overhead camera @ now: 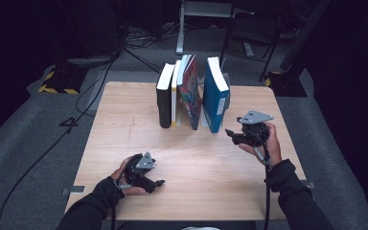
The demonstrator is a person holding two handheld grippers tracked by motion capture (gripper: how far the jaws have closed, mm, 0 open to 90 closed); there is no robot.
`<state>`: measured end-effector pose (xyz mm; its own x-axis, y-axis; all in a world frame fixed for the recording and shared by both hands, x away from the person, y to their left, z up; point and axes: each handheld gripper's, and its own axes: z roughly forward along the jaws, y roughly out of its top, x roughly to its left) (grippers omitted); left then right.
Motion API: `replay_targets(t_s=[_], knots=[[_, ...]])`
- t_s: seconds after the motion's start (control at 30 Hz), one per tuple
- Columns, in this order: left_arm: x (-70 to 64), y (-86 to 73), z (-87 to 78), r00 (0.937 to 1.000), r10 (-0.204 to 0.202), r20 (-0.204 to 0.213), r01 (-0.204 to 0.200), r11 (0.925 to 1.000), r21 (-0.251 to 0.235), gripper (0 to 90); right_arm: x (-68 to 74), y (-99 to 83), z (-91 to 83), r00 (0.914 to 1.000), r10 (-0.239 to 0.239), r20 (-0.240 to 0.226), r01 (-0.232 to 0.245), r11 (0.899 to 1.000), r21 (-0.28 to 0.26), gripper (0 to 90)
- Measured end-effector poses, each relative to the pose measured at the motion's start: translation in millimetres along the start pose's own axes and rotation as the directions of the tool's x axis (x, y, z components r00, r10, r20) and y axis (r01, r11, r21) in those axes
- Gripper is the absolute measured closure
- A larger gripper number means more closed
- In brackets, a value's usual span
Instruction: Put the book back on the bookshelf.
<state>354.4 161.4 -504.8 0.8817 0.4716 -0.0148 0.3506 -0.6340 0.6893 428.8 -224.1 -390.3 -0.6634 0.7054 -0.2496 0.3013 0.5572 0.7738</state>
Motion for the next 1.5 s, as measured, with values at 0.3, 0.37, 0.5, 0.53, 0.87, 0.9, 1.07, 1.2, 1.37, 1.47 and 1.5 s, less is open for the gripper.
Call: replay_targets(t_s=[0.3,0.37,0.5,0.53,0.87,0.9,1.07,1.2,1.37,1.47,1.5], knots=[[-0.1,0.0,0.0,1.0,0.0,0.0,0.0,1.0,0.0,13.2,5.9,-13.6,-7.7,0.9981,-0.059,-0.014,0.06,0.997,0.052,34.3],[-0.1,0.0,0.0,1.0,0.0,0.0,0.0,1.0,0.0,13.2,7.2,-17.5,-9.3,0.9975,-0.068,-0.016,0.069,0.996,0.062,33.7],[-0.2,0.0,0.0,1.0,-0.001,-0.001,0.001,1.0,0.0,13.2,7.1,-25.8,-13.1,0.9975,-0.068,-0.021,0.069,0.995,0.074,33.1],[-0.1,0.0,0.0,1.0,0.0,-0.001,0.0,1.0,0.0,13.1,7.0,-28.0,-14.0,0.9976,-0.066,-0.02,0.067,0.995,0.074,32.8],[-0.1,0.0,0.0,1.0,-0.001,0.0,0.001,1.0,0.0,13.1,4.9,-50.2,-24.4,0.9983,-0.046,-0.035,0.05,0.993,0.106,28.9],[-0.1,0.0,0.0,1.0,-0.001,0.0,0.001,1.0,0.0,13.1,4.9,-50.2,-24.4,0.9983,-0.046,-0.035,0.05,0.993,0.106,28.9],[-0.1,0.0,0.0,1.0,-0.001,-0.001,0.001,1.0,0.0,13.2,5.0,-59.7,-30.2,0.9978,-0.06,-0.026,0.063,0.992,0.109,28.9],[-0.1,0.0,0.0,1.0,-0.001,-0.001,0.001,1.0,0.0,13.1,4.5,-66.8,-36.0,0.9982,-0.054,-0.025,0.056,0.993,0.106,29.0],[-0.1,0.0,0.0,1.0,-0.001,0.0,0.001,1.0,0.0,13.2,4.5,-76.0,-41.4,0.9984,-0.049,-0.026,0.052,0.993,0.109,29.1],[-0.1,0.0,0.0,1.0,-0.001,0.0,0.001,1.0,0.0,13.2,5.7,-81.5,-42.7,0.9984,-0.049,-0.027,0.052,0.992,0.117,28.8],[-0.1,0.0,0.0,1.0,-0.001,0.0,0.001,1.0,0.0,13.1,6.1,-85.5,-43.9,0.9986,-0.045,-0.028,0.048,0.992,0.115,28.8]])
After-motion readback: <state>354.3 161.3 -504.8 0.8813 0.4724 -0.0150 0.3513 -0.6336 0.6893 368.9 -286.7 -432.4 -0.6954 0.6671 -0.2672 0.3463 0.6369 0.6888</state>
